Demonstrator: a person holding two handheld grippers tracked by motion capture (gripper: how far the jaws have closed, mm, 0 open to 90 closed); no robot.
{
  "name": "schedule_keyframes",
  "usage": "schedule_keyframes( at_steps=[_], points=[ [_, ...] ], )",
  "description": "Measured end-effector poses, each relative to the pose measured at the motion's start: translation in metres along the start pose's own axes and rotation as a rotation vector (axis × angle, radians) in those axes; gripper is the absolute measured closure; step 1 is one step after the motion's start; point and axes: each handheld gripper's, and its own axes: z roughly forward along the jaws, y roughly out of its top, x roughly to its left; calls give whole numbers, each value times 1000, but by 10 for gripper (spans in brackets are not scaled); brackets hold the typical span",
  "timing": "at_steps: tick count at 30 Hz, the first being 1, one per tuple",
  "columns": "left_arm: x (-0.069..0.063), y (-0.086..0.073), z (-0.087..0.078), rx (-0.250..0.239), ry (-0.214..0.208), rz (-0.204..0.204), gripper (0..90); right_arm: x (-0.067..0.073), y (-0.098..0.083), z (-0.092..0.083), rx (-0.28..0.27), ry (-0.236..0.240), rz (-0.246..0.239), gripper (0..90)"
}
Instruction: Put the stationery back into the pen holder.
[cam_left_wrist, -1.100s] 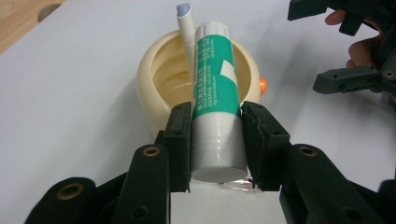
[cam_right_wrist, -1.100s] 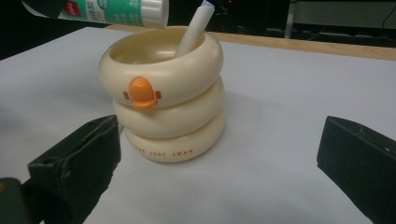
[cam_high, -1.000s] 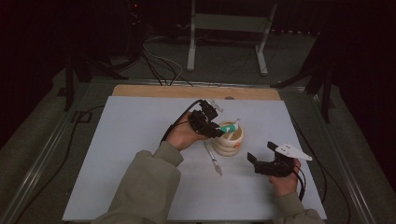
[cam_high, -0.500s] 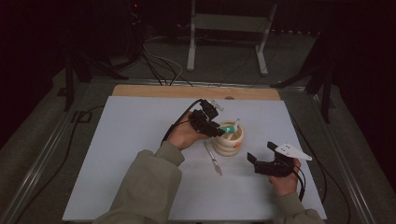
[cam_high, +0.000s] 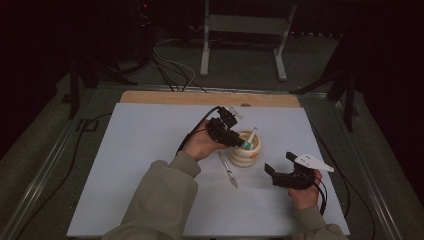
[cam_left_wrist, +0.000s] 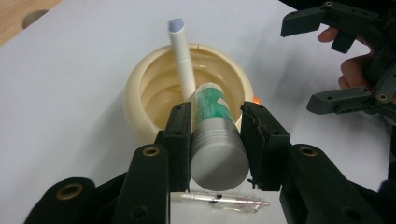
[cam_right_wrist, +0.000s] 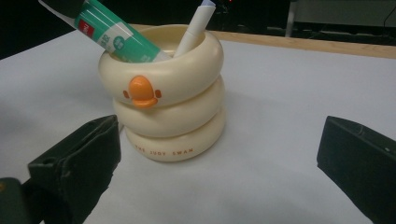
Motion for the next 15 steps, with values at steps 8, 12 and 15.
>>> schedule_keyframes(
  at_steps=[8, 12, 15],
  points=[
    [0, 2, 11, -9, -23, -17, 616, 0, 0, 0, 0, 0, 2, 3],
    [3, 1, 9, -21, 17, -58, 431, 0, 0, 0, 1, 2, 3, 3],
    [6, 0, 6, -33, 46, -81, 353, 0, 0, 0, 0, 2, 1, 3]
  ],
)
